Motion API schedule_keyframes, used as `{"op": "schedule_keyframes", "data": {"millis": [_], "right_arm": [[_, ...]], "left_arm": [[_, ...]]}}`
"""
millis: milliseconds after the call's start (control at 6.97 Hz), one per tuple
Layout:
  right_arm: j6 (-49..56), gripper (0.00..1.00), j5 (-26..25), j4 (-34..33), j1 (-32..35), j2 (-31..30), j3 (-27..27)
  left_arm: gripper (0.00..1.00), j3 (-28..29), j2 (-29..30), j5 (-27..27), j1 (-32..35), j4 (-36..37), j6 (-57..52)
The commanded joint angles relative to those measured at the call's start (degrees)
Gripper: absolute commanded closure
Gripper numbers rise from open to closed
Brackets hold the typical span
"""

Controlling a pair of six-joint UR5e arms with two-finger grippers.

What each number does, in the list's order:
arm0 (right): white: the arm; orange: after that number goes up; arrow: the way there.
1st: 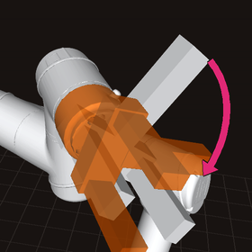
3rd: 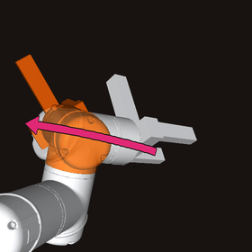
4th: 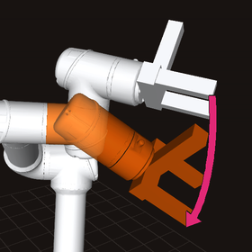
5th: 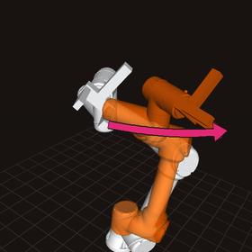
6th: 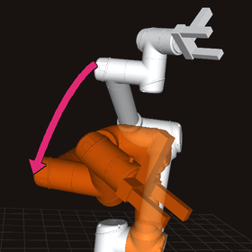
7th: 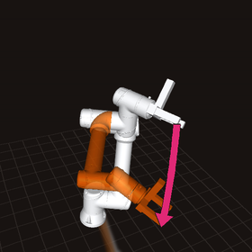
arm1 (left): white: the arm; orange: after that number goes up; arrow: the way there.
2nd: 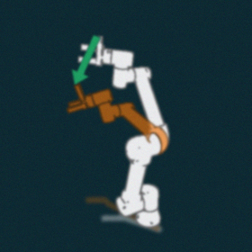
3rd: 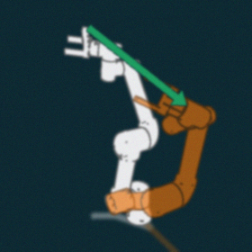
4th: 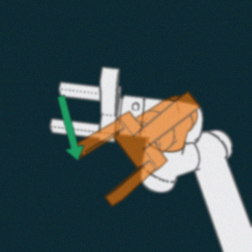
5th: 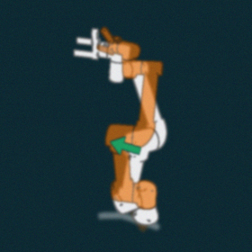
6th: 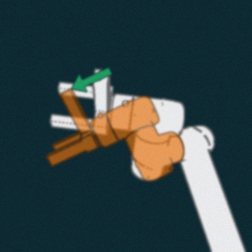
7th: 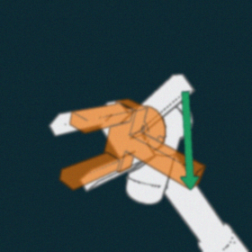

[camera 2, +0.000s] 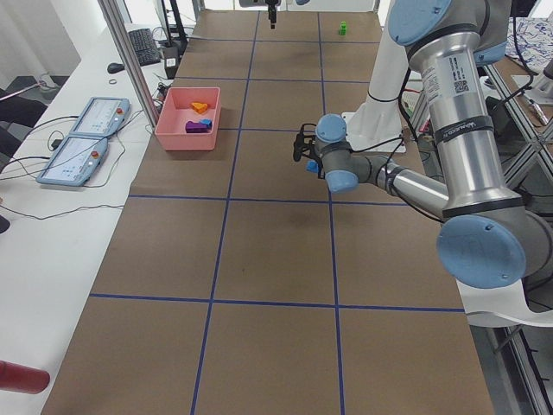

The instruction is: Put all blocks into box

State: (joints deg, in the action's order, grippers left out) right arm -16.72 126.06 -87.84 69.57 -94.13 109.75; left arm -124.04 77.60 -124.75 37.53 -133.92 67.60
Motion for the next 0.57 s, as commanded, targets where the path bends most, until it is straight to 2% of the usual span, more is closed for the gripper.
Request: {"op": "schedule_keyframes", "data": {"millis": [0,143,430], "right_arm": [[2.73,0.0,-0.11,12.51,0.04,-9.97,-3.9],[3.18,0.01,-0.2,20.0,0.04,-14.81,-5.32],[7.05,0.0,0.15,27.95,0.21,-24.65,-6.29]], "left_arm": [[1.0,5.97,21.98,-3.3,8.15,15.83,-0.28],[1.0,8.87,27.46,-3.31,9.39,18.93,-0.28],[1.0,17.21,36.17,-3.04,10.81,19.23,0.16]]}}
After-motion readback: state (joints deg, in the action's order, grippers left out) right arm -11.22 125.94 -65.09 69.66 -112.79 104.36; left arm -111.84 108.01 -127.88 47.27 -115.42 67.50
